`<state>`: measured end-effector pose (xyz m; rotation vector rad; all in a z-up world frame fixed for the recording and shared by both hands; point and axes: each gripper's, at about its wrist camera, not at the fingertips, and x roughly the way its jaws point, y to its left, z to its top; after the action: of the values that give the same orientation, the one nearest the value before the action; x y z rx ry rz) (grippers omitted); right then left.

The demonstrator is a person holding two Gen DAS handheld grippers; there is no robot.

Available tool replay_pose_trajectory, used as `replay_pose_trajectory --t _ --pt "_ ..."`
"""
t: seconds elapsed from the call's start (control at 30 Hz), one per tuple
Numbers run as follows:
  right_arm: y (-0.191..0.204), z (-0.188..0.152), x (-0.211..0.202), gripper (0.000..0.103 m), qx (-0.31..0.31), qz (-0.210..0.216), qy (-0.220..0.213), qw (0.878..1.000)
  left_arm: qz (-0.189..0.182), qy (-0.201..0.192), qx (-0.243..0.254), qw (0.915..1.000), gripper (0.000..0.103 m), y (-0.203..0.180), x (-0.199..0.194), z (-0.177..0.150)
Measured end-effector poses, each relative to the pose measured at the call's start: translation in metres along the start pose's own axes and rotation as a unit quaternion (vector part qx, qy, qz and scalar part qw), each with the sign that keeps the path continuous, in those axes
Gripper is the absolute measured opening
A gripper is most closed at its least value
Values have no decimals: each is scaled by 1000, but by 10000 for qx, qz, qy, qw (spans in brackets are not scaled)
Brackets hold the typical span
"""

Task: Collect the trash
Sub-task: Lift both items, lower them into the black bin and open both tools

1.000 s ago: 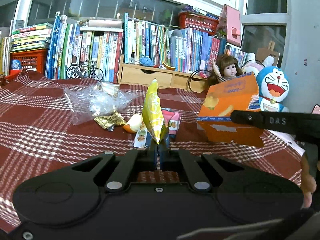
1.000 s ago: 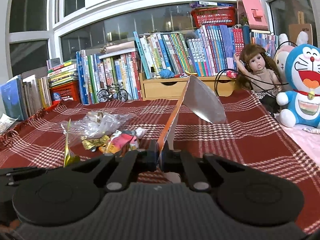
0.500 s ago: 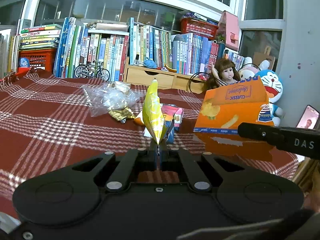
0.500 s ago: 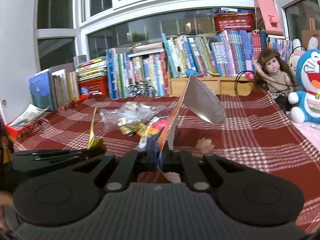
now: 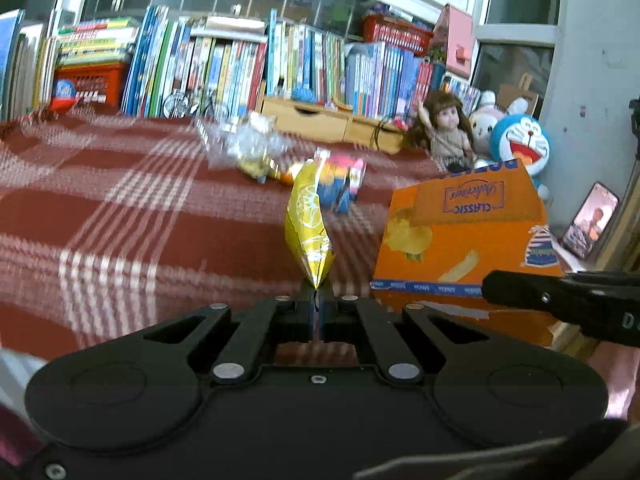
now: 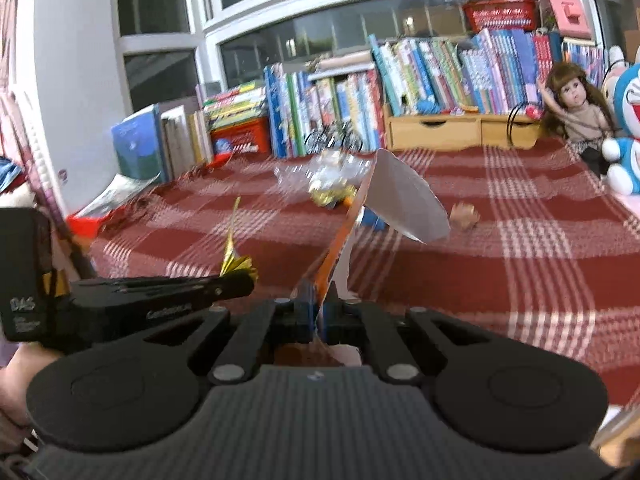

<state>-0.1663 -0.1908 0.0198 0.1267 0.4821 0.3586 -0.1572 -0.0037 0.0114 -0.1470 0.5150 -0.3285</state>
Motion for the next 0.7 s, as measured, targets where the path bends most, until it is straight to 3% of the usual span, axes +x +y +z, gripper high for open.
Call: replay_pose_trajectory --t 0.4,0.7 --pt "20 -69 -16 7 310 205 1013 9942 251 1199 64 9924 2 8 -5 -80" --pt "6 -124 29 7 560 -114 2069 9767 508 2347 22 9707 2 13 35 -125"
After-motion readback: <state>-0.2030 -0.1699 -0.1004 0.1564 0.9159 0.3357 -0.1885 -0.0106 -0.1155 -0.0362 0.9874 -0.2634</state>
